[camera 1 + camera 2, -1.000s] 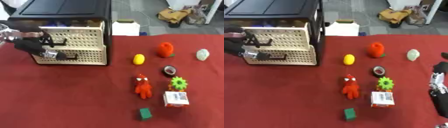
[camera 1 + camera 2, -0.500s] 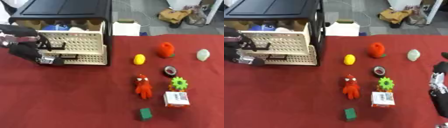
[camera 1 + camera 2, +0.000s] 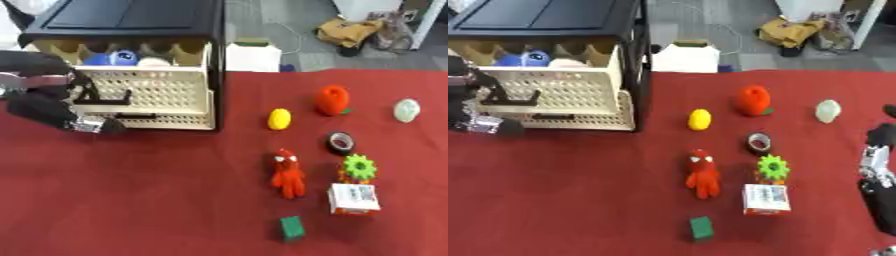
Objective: Pick up objects from table and place into drawer.
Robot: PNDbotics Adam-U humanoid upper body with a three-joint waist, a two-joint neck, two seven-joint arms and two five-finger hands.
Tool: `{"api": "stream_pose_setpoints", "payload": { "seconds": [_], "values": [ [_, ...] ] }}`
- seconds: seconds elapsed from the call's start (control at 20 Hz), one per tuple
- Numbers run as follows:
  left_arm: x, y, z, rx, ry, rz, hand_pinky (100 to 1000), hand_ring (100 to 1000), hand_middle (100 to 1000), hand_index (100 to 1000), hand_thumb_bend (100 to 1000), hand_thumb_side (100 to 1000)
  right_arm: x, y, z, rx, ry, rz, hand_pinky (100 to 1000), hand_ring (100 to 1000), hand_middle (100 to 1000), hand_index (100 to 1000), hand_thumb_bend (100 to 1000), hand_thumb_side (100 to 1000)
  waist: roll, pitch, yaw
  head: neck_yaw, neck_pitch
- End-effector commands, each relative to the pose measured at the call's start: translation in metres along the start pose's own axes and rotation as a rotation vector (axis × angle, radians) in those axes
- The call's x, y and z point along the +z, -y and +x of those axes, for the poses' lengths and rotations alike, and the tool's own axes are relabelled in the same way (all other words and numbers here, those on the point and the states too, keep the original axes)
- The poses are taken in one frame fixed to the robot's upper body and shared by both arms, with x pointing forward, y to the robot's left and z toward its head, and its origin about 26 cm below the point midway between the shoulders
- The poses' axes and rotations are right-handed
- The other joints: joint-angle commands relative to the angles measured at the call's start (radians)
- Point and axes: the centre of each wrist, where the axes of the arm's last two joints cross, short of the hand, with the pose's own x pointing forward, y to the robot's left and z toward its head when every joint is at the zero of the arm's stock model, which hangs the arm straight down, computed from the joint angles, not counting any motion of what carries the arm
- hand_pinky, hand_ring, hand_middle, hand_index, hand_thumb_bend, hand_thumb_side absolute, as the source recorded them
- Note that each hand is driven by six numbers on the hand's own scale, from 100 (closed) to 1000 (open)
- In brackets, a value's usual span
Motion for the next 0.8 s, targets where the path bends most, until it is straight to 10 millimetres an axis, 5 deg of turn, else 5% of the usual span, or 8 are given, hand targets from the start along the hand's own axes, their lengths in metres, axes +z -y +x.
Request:
{"api": "stream_pose_setpoints", "payload": {
  "seconds": [0.05,0.8],
  "values": [
    [0.016,-0.009,-0.004,-0.016,-0.033,0.026,100,100,100,806,700,1000,-0.006,0.003,0.003,-0.002,0.026,-0.006,559,542,429,748,100,759,0.001,-0.021,0.001,0.003,-0.009],
    [0.028,0.005,0.002,-0.04,-0.034,0.004,100,100,100,813,701,1000,-0.008,0.003,0.003,-0.006,0.031,-0.015,560,545,431,749,100,760,-0.001,-0.02,-0.002,0.007,-0.013]
  ]
}}
